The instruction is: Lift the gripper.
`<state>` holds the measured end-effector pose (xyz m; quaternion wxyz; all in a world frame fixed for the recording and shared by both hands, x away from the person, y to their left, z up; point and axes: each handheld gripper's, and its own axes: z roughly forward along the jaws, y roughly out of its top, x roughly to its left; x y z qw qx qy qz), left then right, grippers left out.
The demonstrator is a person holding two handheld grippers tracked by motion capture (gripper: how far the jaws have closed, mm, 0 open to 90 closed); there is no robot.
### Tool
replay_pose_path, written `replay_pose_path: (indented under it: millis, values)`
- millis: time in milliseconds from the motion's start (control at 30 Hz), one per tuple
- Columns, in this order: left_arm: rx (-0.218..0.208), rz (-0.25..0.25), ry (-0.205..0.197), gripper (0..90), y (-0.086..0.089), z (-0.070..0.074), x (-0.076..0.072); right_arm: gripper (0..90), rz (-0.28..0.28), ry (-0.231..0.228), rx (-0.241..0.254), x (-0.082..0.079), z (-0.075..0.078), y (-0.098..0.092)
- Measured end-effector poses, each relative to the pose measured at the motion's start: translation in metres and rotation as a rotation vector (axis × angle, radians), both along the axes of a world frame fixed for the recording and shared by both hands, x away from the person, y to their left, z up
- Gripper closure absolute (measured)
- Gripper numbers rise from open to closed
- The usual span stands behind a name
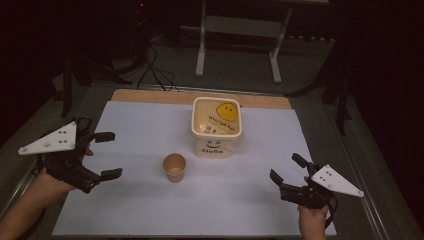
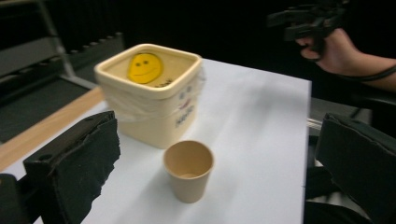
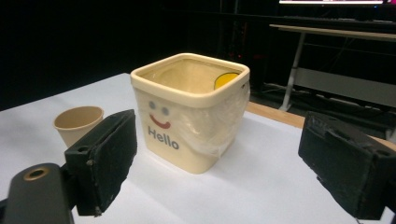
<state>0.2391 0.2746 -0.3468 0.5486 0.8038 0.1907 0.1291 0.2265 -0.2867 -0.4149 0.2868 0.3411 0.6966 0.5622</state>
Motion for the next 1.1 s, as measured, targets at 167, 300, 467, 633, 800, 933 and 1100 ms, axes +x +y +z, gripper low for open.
replay_pose_path:
  millis: [167, 300, 467, 633, 800, 933, 1100]
  values:
    - [0.043, -0.026, 0.001, 0.6, -0.009, 0.009, 0.006, 11.5, 0.004, 0.002, 0.006, 0.000, 0.001, 0.001]
    - [0.069, -0.046, 0.002, 0.6, -0.016, 0.015, 0.009, 11.5, 0.013, 0.008, 0.003, 0.000, 0.001, 0.001]
    - [0.113, -0.068, 0.008, 0.6, -0.027, 0.018, 0.011, 11.5, 0.017, 0.011, 0.001, 0.000, 0.000, 0.002]
    - [0.153, -0.085, 0.017, 0.7, -0.036, 0.018, 0.015, 11.5, 0.029, 0.014, 0.004, 0.001, 0.000, 0.002]
    - [0.184, -0.105, 0.031, 0.6, -0.043, 0.018, 0.018, 11.5, 0.033, 0.011, 0.001, 0.001, -0.001, 0.004]
    - [0.206, -0.112, 0.036, 0.6, -0.049, 0.018, 0.020, 11.5, 0.038, 0.017, 0.001, 0.001, -0.001, 0.004]
    - [0.244, -0.131, 0.049, 0.7, -0.058, 0.017, 0.022, 11.5, 0.038, 0.021, -0.001, 0.002, -0.002, 0.005]
